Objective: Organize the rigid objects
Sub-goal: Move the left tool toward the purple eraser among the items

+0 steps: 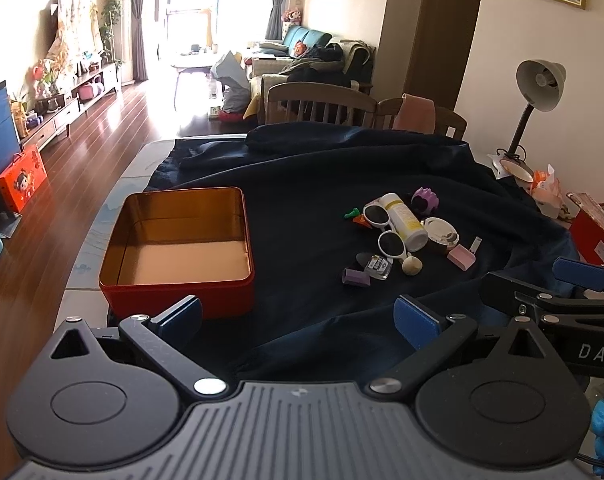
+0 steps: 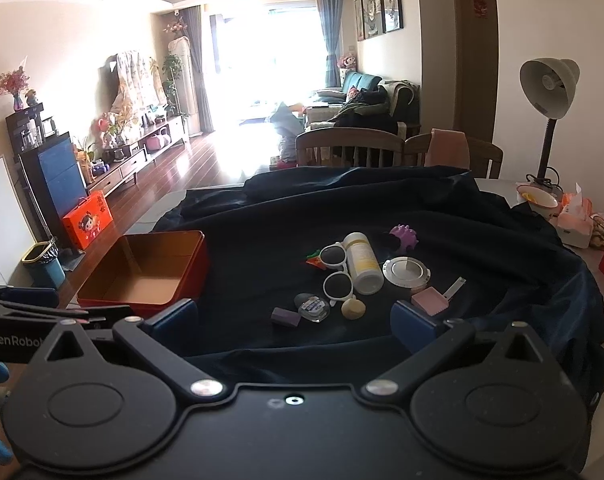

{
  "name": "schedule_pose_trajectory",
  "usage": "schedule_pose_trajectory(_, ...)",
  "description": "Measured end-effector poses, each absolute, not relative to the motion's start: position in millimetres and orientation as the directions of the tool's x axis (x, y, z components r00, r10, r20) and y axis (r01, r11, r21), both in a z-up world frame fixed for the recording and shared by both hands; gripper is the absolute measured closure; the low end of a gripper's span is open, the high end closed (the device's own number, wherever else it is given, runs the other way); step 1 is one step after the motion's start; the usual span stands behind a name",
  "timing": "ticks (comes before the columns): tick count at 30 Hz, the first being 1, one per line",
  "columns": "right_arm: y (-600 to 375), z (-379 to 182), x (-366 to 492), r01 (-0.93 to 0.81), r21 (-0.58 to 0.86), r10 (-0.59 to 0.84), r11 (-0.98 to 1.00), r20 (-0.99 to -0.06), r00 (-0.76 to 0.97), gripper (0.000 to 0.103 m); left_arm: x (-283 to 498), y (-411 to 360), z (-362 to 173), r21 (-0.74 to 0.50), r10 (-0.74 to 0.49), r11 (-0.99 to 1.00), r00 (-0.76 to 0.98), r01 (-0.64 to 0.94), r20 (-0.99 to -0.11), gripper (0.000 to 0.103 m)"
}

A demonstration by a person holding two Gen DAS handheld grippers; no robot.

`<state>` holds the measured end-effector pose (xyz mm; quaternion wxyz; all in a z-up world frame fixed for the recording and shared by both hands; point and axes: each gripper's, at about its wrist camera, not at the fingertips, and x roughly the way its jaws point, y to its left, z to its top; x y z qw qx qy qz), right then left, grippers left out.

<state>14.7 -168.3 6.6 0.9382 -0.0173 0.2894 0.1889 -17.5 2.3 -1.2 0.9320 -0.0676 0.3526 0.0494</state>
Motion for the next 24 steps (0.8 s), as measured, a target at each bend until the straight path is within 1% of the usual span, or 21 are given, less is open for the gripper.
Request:
schedule_pose_trajectory(9,-167.5,7.0,17.9,-0.37,0.081,0.352,0.925,-0.546,0.761,0.0,-14.1,4.0,-2.6,-0.099,0.037,0.985,0.74,-0.138,-0.671,0.001)
schedule_pose_trajectory(15,-165.8,9.2,21.1,-0.377,0.071,0.353,0.923,-0.543,0.762,0.0,-8.4,9.2,-3.9,-0.135,0.01,0.981,0.735,-0.138,-0.679,0.001)
schedule_pose_trajectory(24,-167.3,10.5,33.4,-0.405,0.053,0.365,0.913,-0.552,0.75,0.0,3.5,9.1,-3.7,-0.146,0.03,0.974,0.739,-0.172,-0.673,0.0)
